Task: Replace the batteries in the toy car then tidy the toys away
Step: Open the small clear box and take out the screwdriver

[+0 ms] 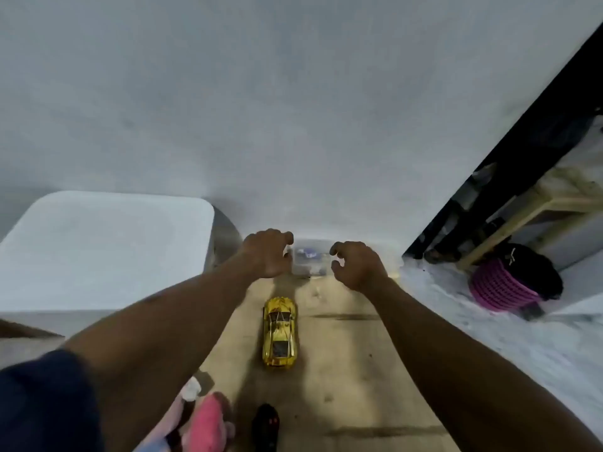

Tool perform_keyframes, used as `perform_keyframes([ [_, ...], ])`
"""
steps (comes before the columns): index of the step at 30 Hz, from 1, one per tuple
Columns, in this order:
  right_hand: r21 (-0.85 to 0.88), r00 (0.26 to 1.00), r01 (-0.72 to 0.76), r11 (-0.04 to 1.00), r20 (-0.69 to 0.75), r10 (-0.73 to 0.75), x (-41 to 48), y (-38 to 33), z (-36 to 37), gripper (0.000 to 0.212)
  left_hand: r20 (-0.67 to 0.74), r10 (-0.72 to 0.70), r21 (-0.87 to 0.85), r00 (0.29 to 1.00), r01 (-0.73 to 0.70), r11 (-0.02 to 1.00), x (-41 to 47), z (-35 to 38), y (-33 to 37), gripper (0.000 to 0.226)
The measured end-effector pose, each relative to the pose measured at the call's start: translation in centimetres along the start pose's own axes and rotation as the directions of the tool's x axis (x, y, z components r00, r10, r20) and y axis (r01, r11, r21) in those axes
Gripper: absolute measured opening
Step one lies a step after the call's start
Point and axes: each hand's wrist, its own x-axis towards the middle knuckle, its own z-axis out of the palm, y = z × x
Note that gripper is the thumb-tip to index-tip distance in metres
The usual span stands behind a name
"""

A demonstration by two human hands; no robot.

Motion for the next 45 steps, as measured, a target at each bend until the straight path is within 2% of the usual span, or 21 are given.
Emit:
perform_keyframes([
  [2, -0.001, 0.999, 0.04, 0.999, 0.032, -0.04, 1.3, 1.5, 1.3, 0.033, 0.044, -0.023, -0.001, 0.999, 0.023, 1.0, 2.0, 1.2, 0.7, 0.044],
  [5, -0.035, 0.986, 0.059, 0.998, 0.158, -0.053, 3.3, 2.7, 3.1, 0.036, 0.085, -0.036, 0.006, 0.996, 0.035, 0.999, 4.2, 3.7, 1.1, 0.046],
  [12, -0.087, 0.959, 0.21, 0.974, 0.214, -0.188, 6.4, 3.8, 5.9, 0.052, 0.093, -0.014, 0.016, 0.996, 0.013, 1.0, 6.6, 7.0, 1.1, 0.052],
  [16, -0.23, 0.945, 0.304, 0.925, 0.195, -0.262, 6.9, 4.1, 7.3, 0.057, 0.038, -0.019, -0.046, 0.999, 0.021, 0.999, 6.8, 7.7, 0.6, 0.049],
  [20, -0.388, 0.945, 0.322, 0.864, 0.191, -0.267, 7.0, 3.7, 8.5, 0.069, 0.008, -0.015, -0.102, 1.0, 0.015, 0.995, 6.8, 8.0, 0.0, 0.05],
  [24, -0.474, 0.924, 0.382, 0.793, 0.212, -0.319, 7.6, 3.4, 9.6, 0.061, -0.025, -0.047, -0.142, 0.999, 0.043, 0.989, 7.0, 8.6, -0.4, 0.052],
  [28, -0.565, 0.915, 0.386, 0.729, 0.337, -0.223, 7.7, 1.9, 9.9, 0.052, -0.037, -0.048, -0.173, 0.998, 0.041, 0.984, 7.1, 9.1, -1.0, 0.051],
  [31, -0.536, 0.889, 0.427, 0.729, 0.395, -0.23, 7.9, 1.1, 9.5, 0.059, -0.048, -0.031, -0.171, 0.998, 0.022, 0.985, 7.2, 9.3, -1.4, 0.051],
  [35, -0.43, 0.882, 0.427, 0.795, 0.393, -0.26, 7.8, 1.0, 8.1, 0.045, -0.041, -0.002, -0.161, 0.999, -0.005, 0.987, 7.1, 9.7, -2.0, 0.059],
  [39, -0.402, 0.854, 0.494, 0.771, 0.391, -0.343, 7.3, 2.0, 6.5, 0.042, -0.02, 0.02, -0.173, 1.0, -0.024, 0.985, 7.5, 9.7, -2.0, 0.061],
  [41, -0.369, 0.854, 0.507, 0.779, 0.338, -0.395, 7.2, 2.9, 5.5, 0.038, -0.047, 0.046, -0.18, 0.998, -0.053, 0.982, 7.8, 9.4, -2.0, 0.056],
  [45, -0.259, 0.865, 0.501, 0.826, 0.118, -0.488, 7.5, 4.2, 3.8, 0.03, -0.151, 0.111, -0.18, 0.982, -0.137, 0.974, 7.8, 8.7, -2.0, 0.041],
])
